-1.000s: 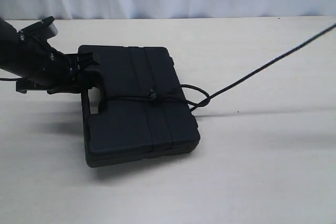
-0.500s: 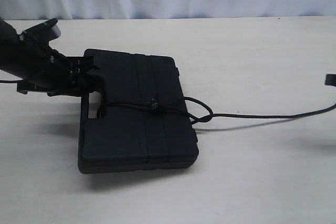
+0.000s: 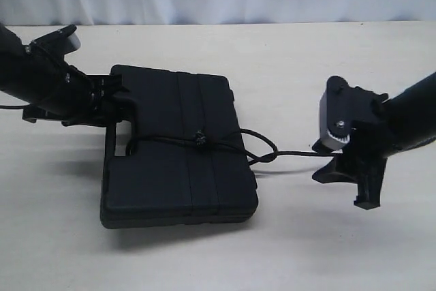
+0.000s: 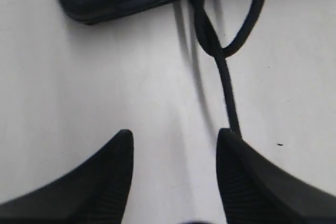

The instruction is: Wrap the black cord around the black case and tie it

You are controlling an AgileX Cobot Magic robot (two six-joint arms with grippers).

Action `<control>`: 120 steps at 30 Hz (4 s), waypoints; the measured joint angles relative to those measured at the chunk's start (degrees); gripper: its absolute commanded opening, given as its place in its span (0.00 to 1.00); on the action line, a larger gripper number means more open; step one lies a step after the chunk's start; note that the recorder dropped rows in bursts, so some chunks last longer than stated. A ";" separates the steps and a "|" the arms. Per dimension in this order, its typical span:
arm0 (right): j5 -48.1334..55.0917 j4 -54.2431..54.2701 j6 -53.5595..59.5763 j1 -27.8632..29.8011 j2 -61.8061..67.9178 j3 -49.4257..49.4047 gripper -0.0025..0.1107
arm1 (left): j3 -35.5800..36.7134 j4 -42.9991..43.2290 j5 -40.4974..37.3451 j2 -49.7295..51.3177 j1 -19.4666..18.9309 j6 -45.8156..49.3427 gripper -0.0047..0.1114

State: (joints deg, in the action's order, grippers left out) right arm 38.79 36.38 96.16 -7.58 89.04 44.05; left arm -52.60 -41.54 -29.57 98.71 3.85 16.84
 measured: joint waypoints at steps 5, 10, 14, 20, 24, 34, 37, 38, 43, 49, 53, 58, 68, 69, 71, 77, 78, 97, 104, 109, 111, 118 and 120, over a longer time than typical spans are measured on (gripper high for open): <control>-9.07 -1.16 -3.03 -5.20 3.05 0.00 0.44 | 0.00 0.00 -0.99 0.00 0.00 0.22 0.04; -15.44 -1.20 -5.15 -8.72 6.55 0.00 0.39 | 0.00 0.00 -1.77 0.00 0.00 0.35 0.04; -17.14 -1.20 -6.51 -9.72 8.46 0.00 0.19 | 0.00 0.00 -2.05 0.00 0.00 0.57 0.04; -18.34 -1.20 -7.84 -9.84 8.77 0.00 0.06 | 0.00 0.00 -2.18 0.00 0.00 0.57 0.04; -19.33 -1.20 -10.52 -9.84 8.77 0.00 0.06 | 0.00 -0.25 -2.22 0.00 0.00 1.34 0.04; -19.85 -0.96 -28.85 2.33 8.77 0.00 0.06 | 0.04 -1.29 -4.38 -0.54 0.03 2.68 0.04; -19.94 -1.07 -33.23 5.88 8.77 0.00 0.06 | -0.06 -1.15 -4.05 -0.54 0.03 3.44 0.04; -19.77 -1.07 -33.92 6.61 8.77 0.00 0.06 | -0.06 -1.02 -4.05 -0.54 0.03 3.58 0.04; -19.02 -1.07 -34.99 7.25 8.77 0.00 0.06 | -0.06 -1.02 -4.05 -0.54 0.03 4.01 0.04; -17.27 -1.07 -35.15 4.73 9.07 0.00 0.06 | -0.06 -1.02 -4.05 -0.54 0.03 4.20 0.04; -16.85 -1.07 -35.25 2.71 10.27 0.00 0.11 | -0.06 -1.02 -4.05 -0.54 0.03 4.93 0.04; -16.73 -0.01 -38.40 2.24 10.39 0.26 0.42 | -0.06 -1.02 -3.95 -0.54 0.03 6.69 0.04; -3.25 -23.82 -75.52 2.24 3.39 13.59 0.25 | -11.92 8.81 -23.31 -0.54 0.03 8.89 0.04; -0.56 -26.94 -79.63 2.24 2.50 15.46 0.15 | -13.39 10.01 -25.82 -0.75 0.03 8.30 0.04; 4.11 -31.10 -84.74 2.24 0.39 17.94 0.06 | -14.44 12.06 -28.00 -2.17 0.13 7.19 0.04; 7.10 -32.46 -88.72 2.24 -11.18 13.45 0.06 | -6.04 13.91 -21.09 -15.77 2.81 5.96 0.04; 6.26 -32.46 -88.86 2.24 -13.64 11.09 0.06 | -3.81 13.91 -19.14 -18.92 3.42 5.96 0.04; -63.58 -19.89 -83.59 2.24 -61.17 -33.66 0.06 | 41.80 12.81 43.79 -82.29 6.84 5.96 0.04; -65.09 -19.06 -83.59 1.10 -64.20 -33.78 0.06 | 41.81 12.81 44.26 -83.70 6.84 5.96 0.04; -65.83 -19.24 -83.59 -2.55 -66.04 -37.09 0.06 | 42.57 12.81 44.86 -83.85 6.84 5.96 0.04; -65.83 -22.36 -83.59 -2.95 -67.81 -39.45 0.06 | 43.81 15.31 45.15 -84.60 6.84 5.96 0.04; -60.57 -37.56 -83.59 -2.95 -83.65 -43.66 0.06 | 51.84 32.49 40.09 -94.39 6.84 5.96 0.04; -54.94 -37.79 -83.59 -2.95 -87.55 -43.66 0.06 | 52.23 34.62 31.44 -97.40 6.28 5.96 0.04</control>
State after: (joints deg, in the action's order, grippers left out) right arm -16.15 -1.42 12.58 -10.53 1.49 0.39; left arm -0.37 -6.92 1.88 1.31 10.13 22.80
